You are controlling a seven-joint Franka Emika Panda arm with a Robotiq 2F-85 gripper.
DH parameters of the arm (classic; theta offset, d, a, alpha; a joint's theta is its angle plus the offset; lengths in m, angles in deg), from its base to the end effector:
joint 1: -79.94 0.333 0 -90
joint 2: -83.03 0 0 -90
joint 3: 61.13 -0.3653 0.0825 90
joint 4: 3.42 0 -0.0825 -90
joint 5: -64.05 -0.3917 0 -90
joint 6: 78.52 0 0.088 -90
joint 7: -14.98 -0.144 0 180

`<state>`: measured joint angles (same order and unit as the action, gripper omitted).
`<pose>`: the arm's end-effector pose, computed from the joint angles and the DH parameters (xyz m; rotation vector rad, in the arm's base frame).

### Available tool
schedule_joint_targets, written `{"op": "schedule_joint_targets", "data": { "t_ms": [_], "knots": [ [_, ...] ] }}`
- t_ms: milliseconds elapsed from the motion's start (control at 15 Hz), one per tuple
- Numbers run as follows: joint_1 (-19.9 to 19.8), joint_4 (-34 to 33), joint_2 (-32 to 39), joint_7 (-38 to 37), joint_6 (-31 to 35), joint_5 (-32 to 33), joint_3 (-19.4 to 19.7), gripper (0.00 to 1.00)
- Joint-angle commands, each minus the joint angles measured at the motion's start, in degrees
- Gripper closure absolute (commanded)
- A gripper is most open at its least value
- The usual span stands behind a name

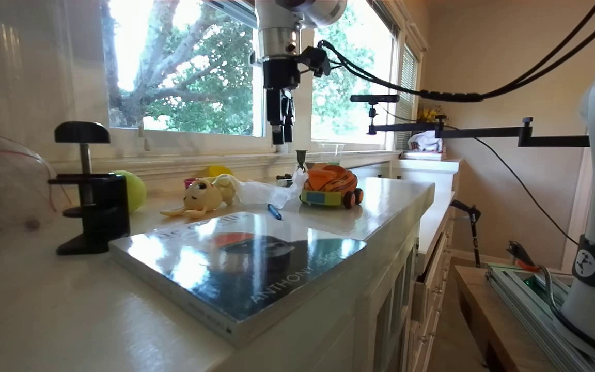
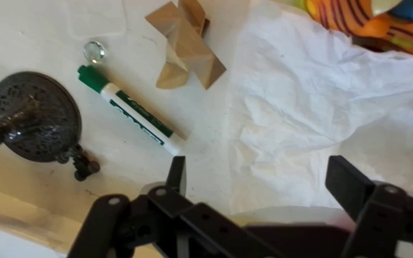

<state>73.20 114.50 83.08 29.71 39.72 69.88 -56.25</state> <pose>0.5432 -0.1205 0.4442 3.0490 0.1560 -0.0243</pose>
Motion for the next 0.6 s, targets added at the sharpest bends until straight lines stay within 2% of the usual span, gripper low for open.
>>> {"op": "schedule_joint_targets", "data": {
  "t_ms": [0, 333, 533],
  "knots": [
    [-0.4, 6.1, -5.4, -5.0, 3.5, 5.0, 1.3, 0.00],
    [-1.2, 8.5, -7.7, -8.0, 5.1, 5.3, 2.6, 0.00],
    [-1.3, 9.0, -9.3, -6.1, 3.9, 3.6, 3.2, 0.00]
  ]
}}
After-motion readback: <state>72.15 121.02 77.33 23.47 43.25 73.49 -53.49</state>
